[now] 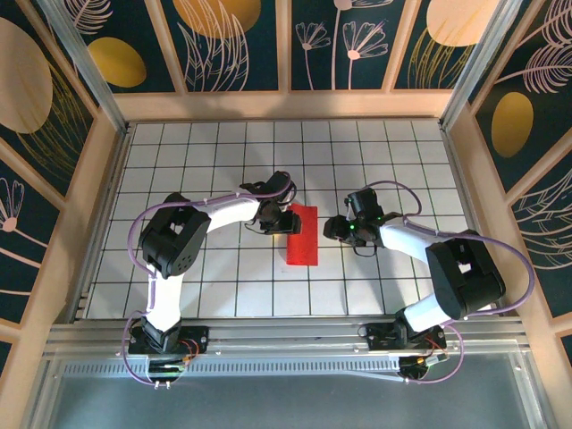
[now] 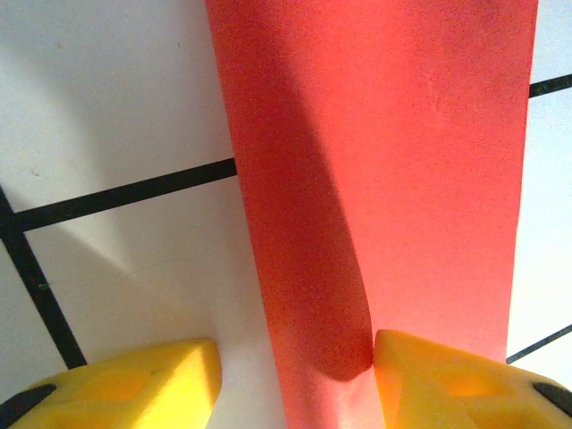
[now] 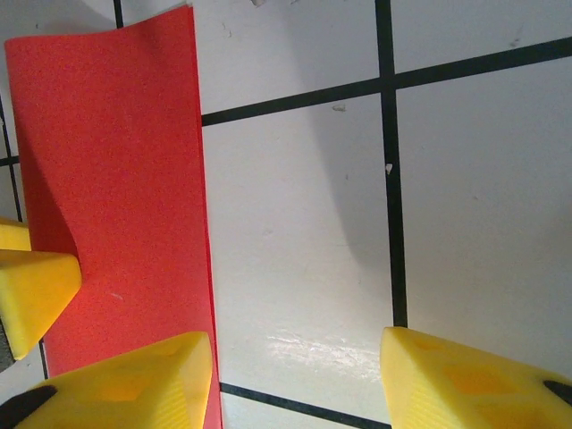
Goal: Fold a paper plane with a square sheet of paper (fold left side to right side)
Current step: First fold in half a square sheet of paper at the center of the table, then hold the paper at the center of the table.
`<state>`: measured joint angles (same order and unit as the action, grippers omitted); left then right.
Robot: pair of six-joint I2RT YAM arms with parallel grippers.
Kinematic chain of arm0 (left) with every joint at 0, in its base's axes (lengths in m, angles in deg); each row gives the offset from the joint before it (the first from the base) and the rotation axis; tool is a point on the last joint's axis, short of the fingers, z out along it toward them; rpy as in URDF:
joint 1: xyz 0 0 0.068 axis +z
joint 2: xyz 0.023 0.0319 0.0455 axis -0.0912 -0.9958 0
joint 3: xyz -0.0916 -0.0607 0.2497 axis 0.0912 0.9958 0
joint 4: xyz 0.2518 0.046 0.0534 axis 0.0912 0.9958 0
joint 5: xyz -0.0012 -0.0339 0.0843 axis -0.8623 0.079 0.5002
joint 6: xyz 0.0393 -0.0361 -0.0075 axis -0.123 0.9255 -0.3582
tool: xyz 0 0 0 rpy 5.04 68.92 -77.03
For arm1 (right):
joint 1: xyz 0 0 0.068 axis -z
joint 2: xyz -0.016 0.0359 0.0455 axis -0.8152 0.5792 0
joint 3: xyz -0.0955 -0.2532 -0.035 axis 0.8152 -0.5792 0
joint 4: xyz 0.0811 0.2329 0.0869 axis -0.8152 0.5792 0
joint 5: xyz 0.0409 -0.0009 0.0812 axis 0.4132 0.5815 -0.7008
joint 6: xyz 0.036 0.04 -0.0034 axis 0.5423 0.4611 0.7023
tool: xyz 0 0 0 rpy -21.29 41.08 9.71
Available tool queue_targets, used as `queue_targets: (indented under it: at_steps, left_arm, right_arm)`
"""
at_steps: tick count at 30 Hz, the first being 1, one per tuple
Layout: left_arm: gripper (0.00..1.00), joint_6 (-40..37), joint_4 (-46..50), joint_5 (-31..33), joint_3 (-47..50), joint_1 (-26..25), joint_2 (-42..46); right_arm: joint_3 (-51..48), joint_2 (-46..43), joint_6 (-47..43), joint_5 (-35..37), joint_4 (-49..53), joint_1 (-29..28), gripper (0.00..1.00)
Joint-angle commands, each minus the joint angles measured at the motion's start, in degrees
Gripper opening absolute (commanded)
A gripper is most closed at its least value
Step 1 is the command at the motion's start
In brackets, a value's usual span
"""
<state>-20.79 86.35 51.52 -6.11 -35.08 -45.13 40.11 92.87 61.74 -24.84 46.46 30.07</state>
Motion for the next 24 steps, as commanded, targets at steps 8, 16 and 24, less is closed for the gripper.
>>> queue_targets:
  at_steps: [8,16,24]
  left_arm:
    - [0.52,-1.12,-5.48,-0.92,1.81,-2.93,-9.1]
    - [0.52,-1.04,-5.39,-0.81,1.63,-2.93,-9.2]
    - [0.52,-1.03,-5.24,-0.55,1.63,-2.93,-9.13]
  right_arm:
    - [1.68,-1.18,0.49,1.06,0.2,-0.19,0.53]
    - [1.89,-0.48,0.54,-0.07,-0.21,-0.27,0.53]
    - [1.89,0.14,0.85,-1.3,-1.0,-0.52,0.52]
